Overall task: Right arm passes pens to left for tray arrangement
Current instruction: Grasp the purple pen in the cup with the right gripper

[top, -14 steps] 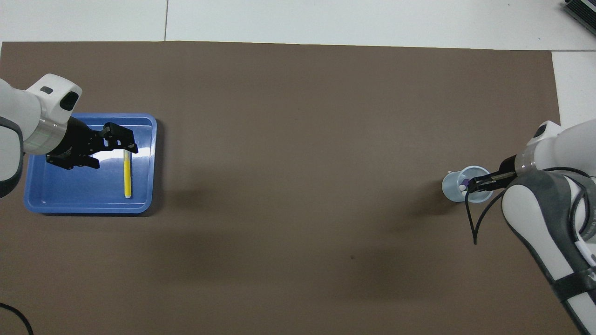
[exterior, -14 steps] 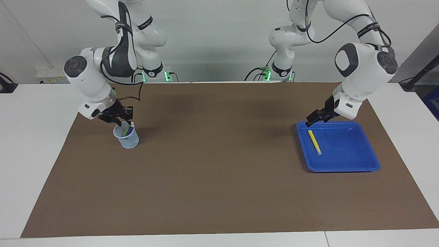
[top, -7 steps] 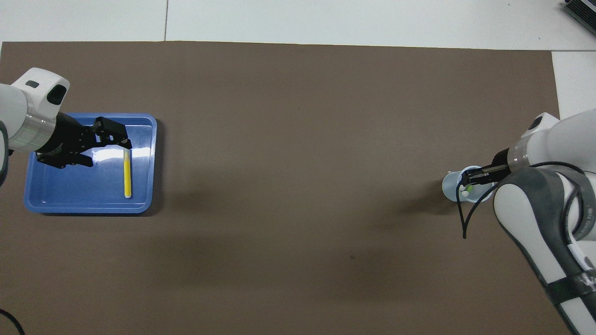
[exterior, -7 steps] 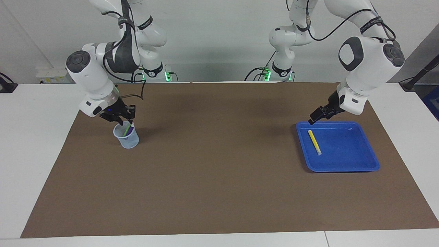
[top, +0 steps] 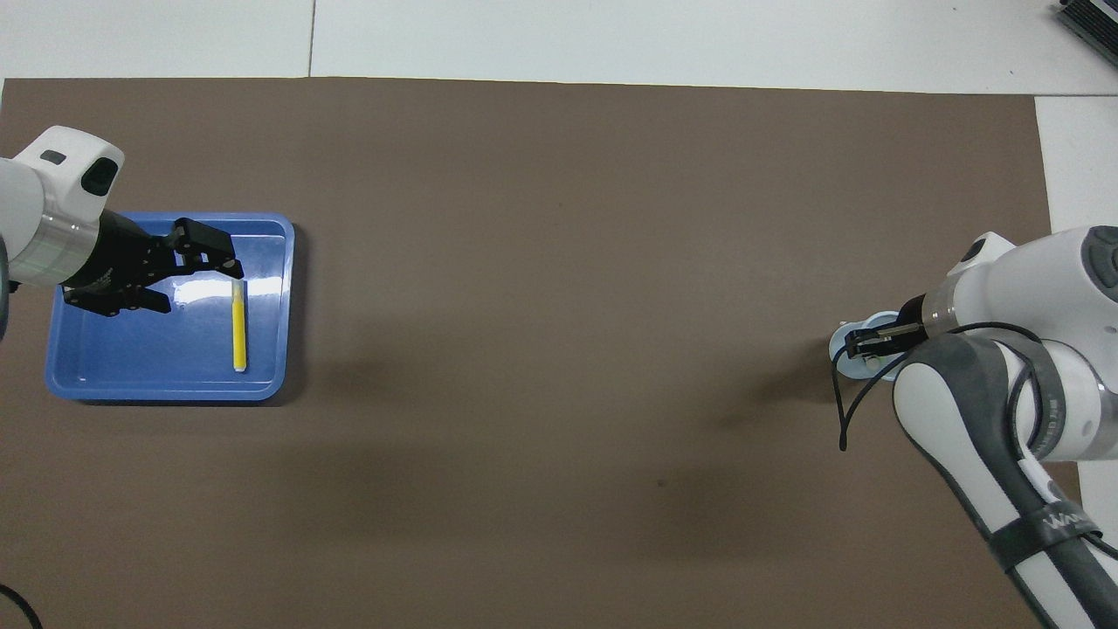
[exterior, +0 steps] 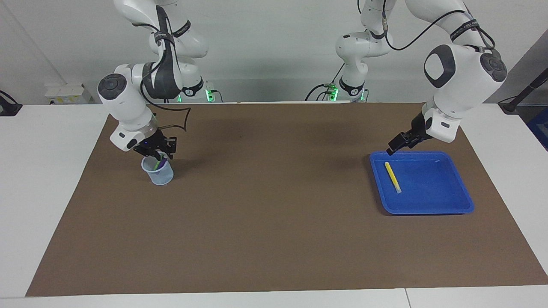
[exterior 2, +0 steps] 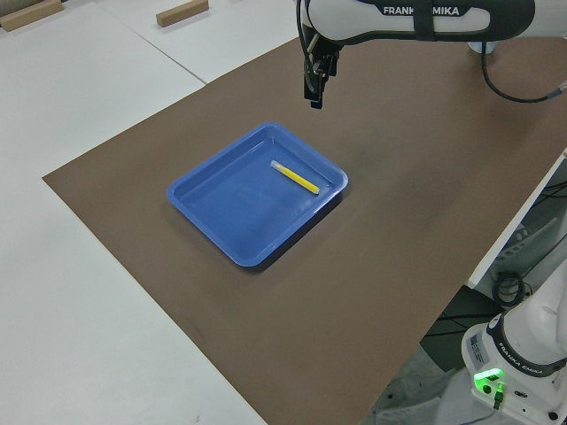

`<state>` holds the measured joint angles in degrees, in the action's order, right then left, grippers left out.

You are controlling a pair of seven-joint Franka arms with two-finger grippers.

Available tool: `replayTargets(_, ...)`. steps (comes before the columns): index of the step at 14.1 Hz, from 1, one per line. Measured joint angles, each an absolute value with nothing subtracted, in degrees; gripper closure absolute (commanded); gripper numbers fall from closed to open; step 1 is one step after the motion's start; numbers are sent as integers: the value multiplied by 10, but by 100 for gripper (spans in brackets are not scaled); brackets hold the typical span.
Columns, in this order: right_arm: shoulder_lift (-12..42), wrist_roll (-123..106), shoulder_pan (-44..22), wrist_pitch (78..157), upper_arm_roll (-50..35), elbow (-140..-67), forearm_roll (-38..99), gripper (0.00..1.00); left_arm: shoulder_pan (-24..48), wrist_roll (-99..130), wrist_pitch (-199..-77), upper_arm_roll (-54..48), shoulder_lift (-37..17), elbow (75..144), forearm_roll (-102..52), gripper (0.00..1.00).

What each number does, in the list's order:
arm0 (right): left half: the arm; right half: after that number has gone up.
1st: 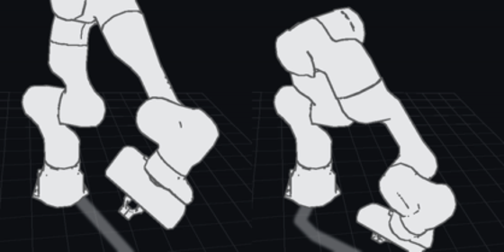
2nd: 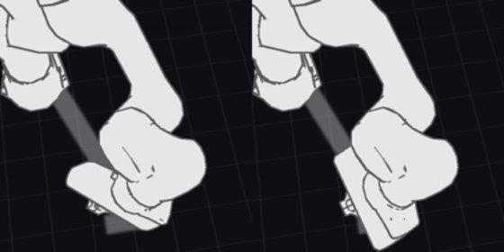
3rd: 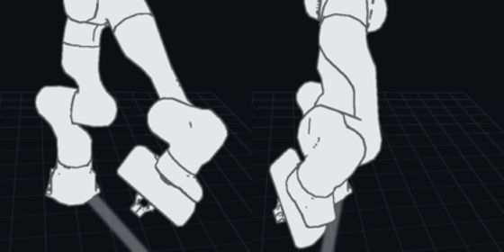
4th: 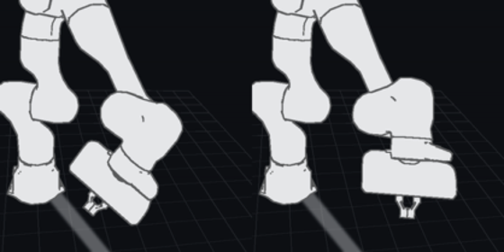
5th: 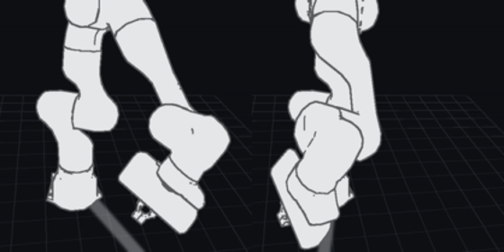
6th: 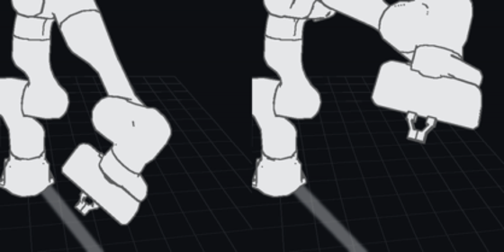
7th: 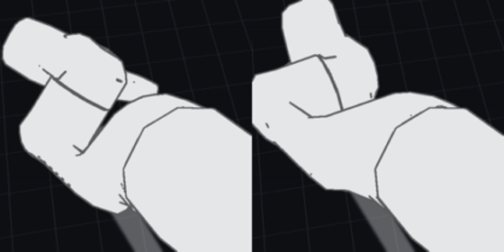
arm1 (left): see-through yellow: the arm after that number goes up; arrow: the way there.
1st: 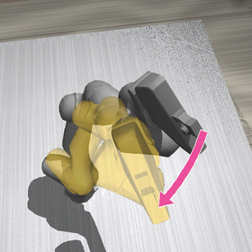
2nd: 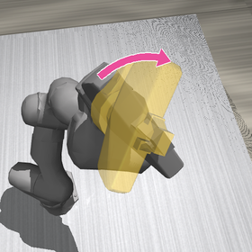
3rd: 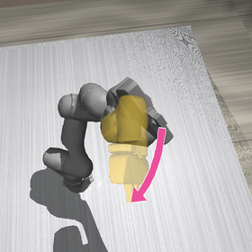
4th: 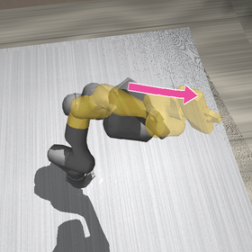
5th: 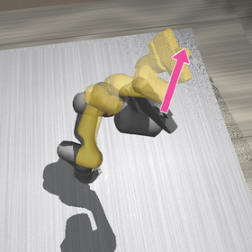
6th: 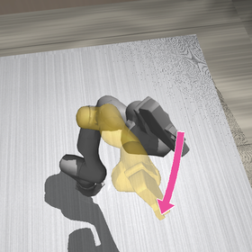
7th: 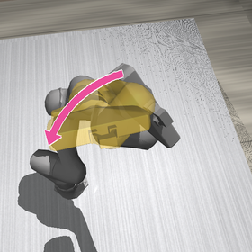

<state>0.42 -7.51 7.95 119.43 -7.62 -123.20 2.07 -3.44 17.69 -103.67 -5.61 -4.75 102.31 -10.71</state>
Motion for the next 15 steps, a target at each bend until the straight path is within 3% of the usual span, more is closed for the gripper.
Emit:
replayTargets(2, 4, -75, 79, 1195, -76, -1235, 21, 57, -34, 177, -1037, -56, -46, 1023, -107, 0)
replayTargets(4, 4, -75, 79, 1197, -76, -1237, 21, 66, -34, 178, -1037, -56, -46, 1023, -107, 0)
replayTargets(9, 4, -77, 85, 1201, -75, -1241, 20, 70, -34, 193, -1037, -56, -41, 1023, -108, 0)
replayTargets(12, 4, -77, 87, 1202, -75, -1243, 20, 83, -34, 216, -1037, -56, -36, 1023, -108, 0)
replayTargets(14, -3, -91, 87, 1201, -75, -1243, 20, 99, -34, 228, -1038, -57, -32, 1023, -109, 0)
replayTargets(15, -5, -103, 91, 1200, -75, -1244, 20, 100, -33, 238, -1038, -58, -30, 1023, -109, 0)
